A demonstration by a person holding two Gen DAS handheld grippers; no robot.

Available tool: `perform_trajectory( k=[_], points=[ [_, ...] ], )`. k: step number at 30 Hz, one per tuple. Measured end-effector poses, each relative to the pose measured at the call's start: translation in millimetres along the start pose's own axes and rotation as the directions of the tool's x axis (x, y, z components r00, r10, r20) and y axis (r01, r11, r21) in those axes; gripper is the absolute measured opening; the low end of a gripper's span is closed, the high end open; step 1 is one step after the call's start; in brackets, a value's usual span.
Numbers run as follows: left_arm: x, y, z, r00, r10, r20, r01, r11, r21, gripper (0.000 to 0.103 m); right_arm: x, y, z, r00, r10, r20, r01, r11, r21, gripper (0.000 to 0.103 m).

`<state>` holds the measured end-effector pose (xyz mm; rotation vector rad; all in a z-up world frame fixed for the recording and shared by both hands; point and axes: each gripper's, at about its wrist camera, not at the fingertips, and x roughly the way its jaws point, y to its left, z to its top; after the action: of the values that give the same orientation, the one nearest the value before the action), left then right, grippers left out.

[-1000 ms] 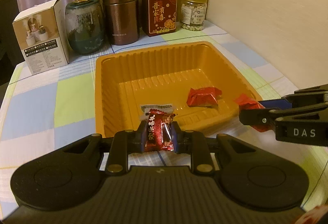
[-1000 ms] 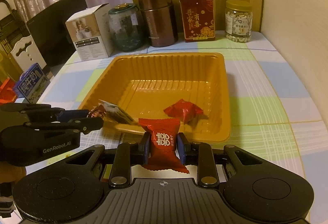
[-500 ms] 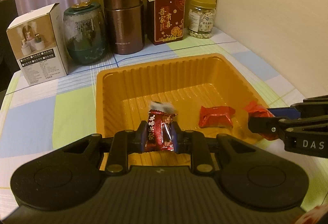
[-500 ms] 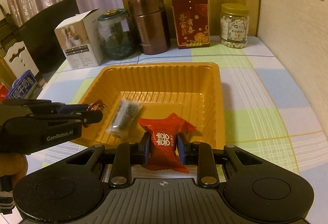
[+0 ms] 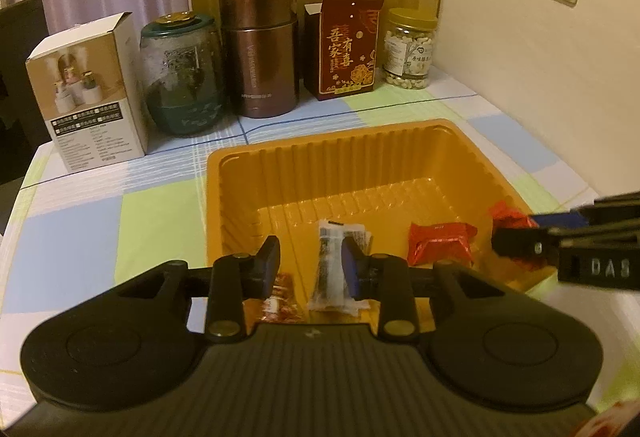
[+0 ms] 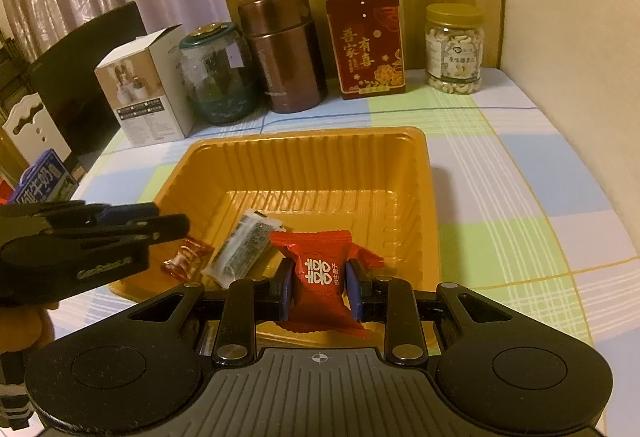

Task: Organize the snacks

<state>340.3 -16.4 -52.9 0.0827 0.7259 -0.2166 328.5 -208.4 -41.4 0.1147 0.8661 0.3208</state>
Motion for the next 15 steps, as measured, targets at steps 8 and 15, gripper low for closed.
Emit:
perform_trajectory(
  k=[8, 15],
  points=[
    [-13, 7, -12, 1.0, 0.001, -0.007, -0.001, 0.999, -0.04, 0.03, 6, -1, 7, 1.0, 0.001, 0.009, -0.001, 1.0, 0.012, 0.028],
    [-23, 9, -21, 1.0, -0.006, -0.008, 0.005, 0.998, -0.06, 0.03, 11, -2, 20, 0.999, 0.018, 0.049, -0.02, 0.999, 0.043, 0.029]
  ],
)
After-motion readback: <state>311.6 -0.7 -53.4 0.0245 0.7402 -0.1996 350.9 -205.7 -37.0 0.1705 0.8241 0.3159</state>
